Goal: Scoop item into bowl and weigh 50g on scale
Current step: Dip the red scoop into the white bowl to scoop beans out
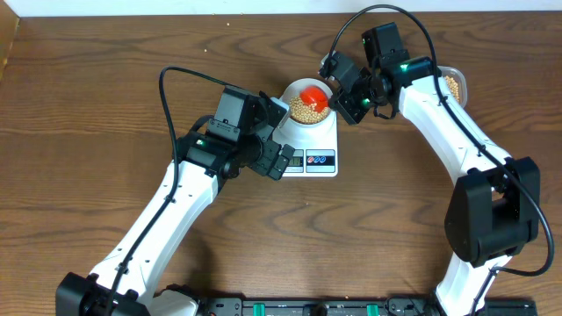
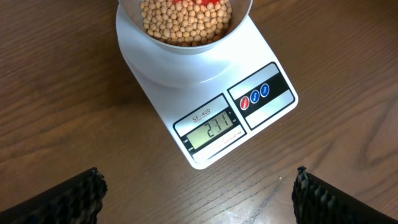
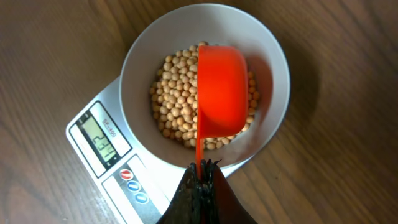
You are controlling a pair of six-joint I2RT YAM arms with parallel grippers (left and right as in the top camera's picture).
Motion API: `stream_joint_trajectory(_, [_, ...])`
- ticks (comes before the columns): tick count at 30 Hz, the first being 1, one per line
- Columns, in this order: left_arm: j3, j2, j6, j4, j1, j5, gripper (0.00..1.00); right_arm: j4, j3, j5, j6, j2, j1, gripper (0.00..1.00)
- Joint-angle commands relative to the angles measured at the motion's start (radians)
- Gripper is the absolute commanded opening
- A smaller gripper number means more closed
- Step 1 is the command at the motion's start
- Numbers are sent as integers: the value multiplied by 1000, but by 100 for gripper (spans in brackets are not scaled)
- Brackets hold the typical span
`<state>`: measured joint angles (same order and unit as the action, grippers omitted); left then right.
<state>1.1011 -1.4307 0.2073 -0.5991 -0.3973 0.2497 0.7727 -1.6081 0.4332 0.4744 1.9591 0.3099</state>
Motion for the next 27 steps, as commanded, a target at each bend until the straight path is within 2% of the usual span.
stream_joint_trajectory(1, [0,0,9,-3,2,8,98,9,-15,43,-44,11,20,1])
stream_joint_trajectory(12, [0,0,9,-3,2,8,98,13,-15,48,-63,11,52,1])
stream_joint_trajectory(22, [0,0,9,-3,2,8,98,13,-15,50,-169,11,53,1])
stream_joint_trajectory(27, [0,0,9,-3,2,8,98,13,-15,114,-187,11,42,1])
